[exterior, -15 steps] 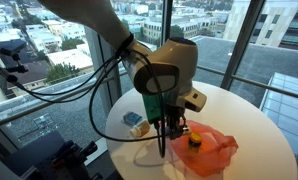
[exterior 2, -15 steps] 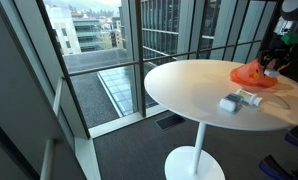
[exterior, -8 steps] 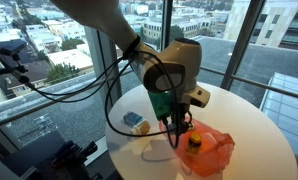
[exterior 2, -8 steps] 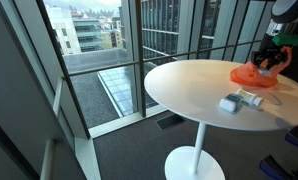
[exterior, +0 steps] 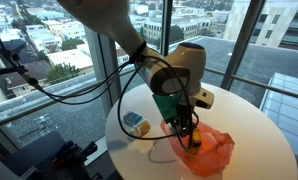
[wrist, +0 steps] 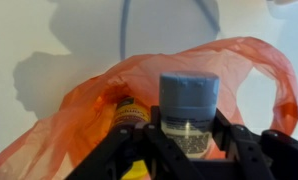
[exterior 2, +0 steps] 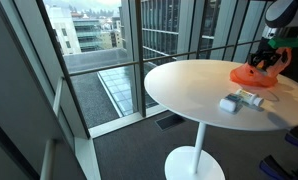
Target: Place the white bottle on the right inside the plastic bag
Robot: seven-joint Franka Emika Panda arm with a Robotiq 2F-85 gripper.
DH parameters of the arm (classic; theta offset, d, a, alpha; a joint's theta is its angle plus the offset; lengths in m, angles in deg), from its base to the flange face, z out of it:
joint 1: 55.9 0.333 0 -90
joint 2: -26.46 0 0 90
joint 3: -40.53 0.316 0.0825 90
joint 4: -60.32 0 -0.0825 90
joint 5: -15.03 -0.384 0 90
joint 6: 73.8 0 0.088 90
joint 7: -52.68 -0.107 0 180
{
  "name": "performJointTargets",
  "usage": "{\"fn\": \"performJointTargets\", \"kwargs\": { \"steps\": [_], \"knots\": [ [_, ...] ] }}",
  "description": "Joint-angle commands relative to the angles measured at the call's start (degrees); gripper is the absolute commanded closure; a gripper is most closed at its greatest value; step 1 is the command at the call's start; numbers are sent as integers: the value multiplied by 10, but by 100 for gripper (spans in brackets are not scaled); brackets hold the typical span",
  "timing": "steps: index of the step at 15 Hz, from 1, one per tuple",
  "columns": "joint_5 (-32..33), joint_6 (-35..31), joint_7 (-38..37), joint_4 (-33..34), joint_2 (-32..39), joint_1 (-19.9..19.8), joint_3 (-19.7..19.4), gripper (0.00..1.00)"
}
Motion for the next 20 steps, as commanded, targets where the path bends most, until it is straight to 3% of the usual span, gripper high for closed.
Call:
{"fn": "performJointTargets", "kwargs": {
  "steps": [1, 7, 9, 13, 20],
  "knots": [
    [-10, -11, 33, 17, 24, -11, 7, 75],
    [-7, -31, 46, 14, 48, -17, 8, 75],
    [-5, -33, 49, 11, 48, -17, 7, 29],
    [-4, -36, 55, 3, 38, -16, 8, 2],
    [-13, -45, 74, -37, -16, -11, 25, 0]
  ]
}}
